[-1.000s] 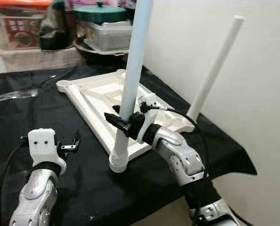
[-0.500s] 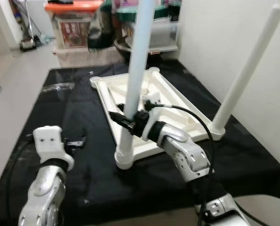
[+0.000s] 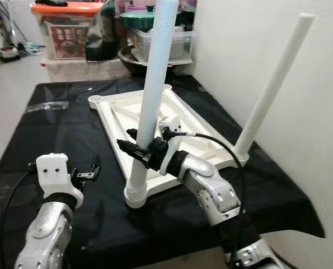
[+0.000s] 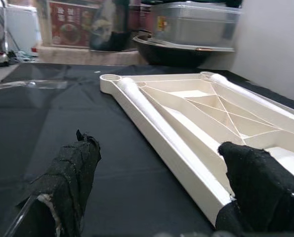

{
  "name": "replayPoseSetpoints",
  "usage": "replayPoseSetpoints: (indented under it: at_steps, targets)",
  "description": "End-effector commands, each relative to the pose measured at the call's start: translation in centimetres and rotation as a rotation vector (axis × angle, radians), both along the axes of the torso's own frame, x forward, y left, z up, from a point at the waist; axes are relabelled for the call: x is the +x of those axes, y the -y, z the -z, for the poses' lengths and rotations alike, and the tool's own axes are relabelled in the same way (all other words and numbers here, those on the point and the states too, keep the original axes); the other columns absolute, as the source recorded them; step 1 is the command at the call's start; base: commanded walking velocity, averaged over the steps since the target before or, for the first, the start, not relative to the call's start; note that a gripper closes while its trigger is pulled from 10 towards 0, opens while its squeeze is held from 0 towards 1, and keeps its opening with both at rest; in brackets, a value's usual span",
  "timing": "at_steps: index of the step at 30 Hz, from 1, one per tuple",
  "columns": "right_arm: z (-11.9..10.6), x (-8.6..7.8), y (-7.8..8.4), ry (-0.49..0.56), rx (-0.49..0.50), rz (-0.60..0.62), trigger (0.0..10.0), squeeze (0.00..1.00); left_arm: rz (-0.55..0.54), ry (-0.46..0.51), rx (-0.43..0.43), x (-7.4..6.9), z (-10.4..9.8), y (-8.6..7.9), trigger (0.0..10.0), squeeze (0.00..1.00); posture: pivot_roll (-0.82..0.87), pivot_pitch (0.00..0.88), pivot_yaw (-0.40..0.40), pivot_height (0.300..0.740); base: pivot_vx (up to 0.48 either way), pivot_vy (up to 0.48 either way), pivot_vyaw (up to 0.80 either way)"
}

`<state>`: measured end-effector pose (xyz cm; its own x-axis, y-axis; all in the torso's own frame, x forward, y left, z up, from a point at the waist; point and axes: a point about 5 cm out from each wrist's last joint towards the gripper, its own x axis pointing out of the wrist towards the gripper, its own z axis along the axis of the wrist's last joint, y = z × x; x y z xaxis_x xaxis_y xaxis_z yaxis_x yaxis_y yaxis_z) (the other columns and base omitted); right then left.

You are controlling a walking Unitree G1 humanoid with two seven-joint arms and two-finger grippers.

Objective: Building children table

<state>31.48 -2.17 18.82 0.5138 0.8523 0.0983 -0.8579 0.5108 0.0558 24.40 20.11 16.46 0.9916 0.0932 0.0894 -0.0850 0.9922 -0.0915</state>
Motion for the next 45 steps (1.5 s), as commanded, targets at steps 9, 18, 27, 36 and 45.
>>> replayPoseSetpoints:
  at_steps: [9,18,27,36,45]
  targets:
    - [3.0,0.0,0.5,-0.1,-0.094,0.043,10.0,0.0,0.024,-0.015,-0.014,0.2,0.3,0.1,10.0,0.0,0.12,0.0,-0.098,0.74,0.0,0.139,0.0]
    - [2.4,0.3,0.6,-0.092,-0.07,0.059,10.0,0.0,0.019,-0.003,0.005,0.2,0.1,0.1,10.0,0.0,0.12,0.0,-0.095,0.74,0.0,0.085,0.0]
    - [1.0,0.4,0.6,-0.07,-0.037,0.047,10.0,0.0,0.016,-0.004,0.007,0.1,0.2,0.0,10.0,0.0,0.12,0.0,-0.095,0.74,0.0,0.0,0.0]
    - [-8.0,-0.4,2.0,0.235,0.041,-0.087,10.0,0.0,-0.002,-0.004,0.018,-0.3,0.3,-0.8,10.0,0.0,0.12,0.0,-0.092,0.74,0.0,0.0,0.0]
    - [-9.7,-0.4,2.4,0.246,0.105,-0.068,10.0,0.0,0.008,-0.005,0.017,-0.2,0.3,-0.6,10.0,0.0,0.11,0.0,-0.083,0.74,0.0,0.0,0.0]
